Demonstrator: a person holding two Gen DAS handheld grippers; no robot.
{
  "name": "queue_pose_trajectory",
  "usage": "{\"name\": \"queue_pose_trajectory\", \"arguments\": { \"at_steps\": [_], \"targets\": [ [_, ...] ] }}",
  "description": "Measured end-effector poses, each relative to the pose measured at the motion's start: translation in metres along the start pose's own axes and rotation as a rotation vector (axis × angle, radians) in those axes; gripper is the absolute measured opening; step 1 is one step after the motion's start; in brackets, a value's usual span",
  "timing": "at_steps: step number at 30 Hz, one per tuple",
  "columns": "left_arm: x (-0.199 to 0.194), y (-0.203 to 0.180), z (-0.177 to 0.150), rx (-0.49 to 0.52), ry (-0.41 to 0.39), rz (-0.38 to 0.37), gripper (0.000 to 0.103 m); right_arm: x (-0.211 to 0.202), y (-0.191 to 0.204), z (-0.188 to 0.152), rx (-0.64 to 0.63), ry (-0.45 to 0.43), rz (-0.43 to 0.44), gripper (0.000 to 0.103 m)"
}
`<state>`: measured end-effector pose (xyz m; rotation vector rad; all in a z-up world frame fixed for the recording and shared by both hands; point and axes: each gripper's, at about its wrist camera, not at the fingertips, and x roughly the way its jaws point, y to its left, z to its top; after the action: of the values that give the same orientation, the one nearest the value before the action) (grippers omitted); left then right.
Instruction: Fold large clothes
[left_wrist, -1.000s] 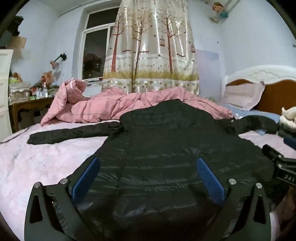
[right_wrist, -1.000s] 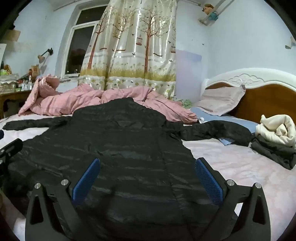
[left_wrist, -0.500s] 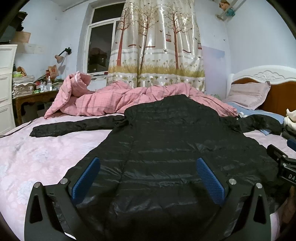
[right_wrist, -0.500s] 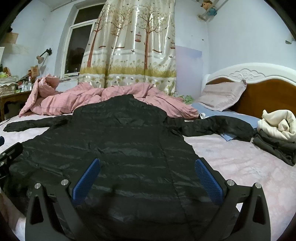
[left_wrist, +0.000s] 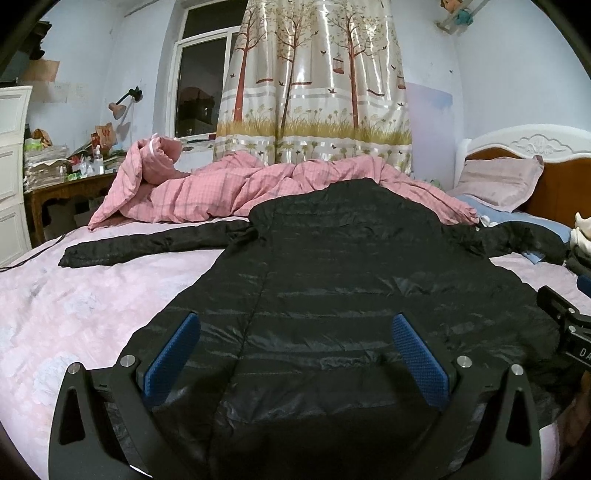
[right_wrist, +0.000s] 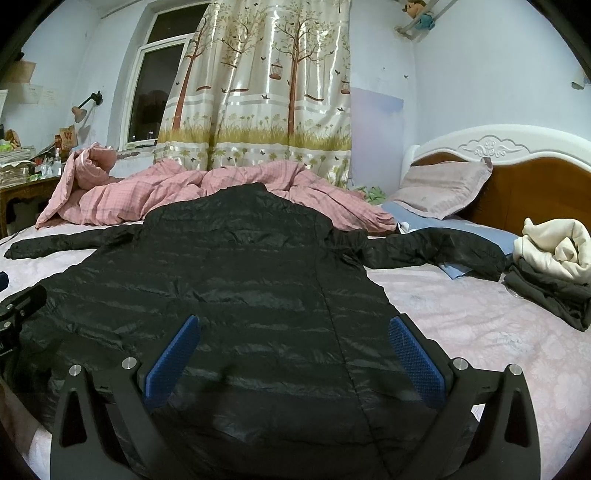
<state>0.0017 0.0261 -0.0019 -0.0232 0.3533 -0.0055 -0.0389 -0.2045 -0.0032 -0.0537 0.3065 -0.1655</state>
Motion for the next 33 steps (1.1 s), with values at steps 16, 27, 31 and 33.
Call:
{"name": "queue_pose_trajectory", "arguments": {
  "at_steps": [16,27,31,33],
  "targets": [
    [-0.0036,0.0017,-0.0025,-0.01,-0.018,0.049,0.103,0.0034,-0.0028,-0.0031,-0.004,0.009,-0.004,0.103],
    [-0.0036,0.0006,-0.0032,-0.002,0.0,0.044,0.103,0.0044,-0.0038,-0.0039,-0.004,0.012,-0.004,0.103],
    [-0.0014,-0.0031,-0.0033,0.005,0.006,0.041,0.103,0.004,-0.0036,-0.0029,-0.005,0.011,-0.004,0.103],
    [-0.0007,-0.0031,-0.0027,0.004,0.007,0.041,0.103,0.004,-0.0036,-0.0026,-0.004,0.012,-0.004,0.103]
  ]
}}
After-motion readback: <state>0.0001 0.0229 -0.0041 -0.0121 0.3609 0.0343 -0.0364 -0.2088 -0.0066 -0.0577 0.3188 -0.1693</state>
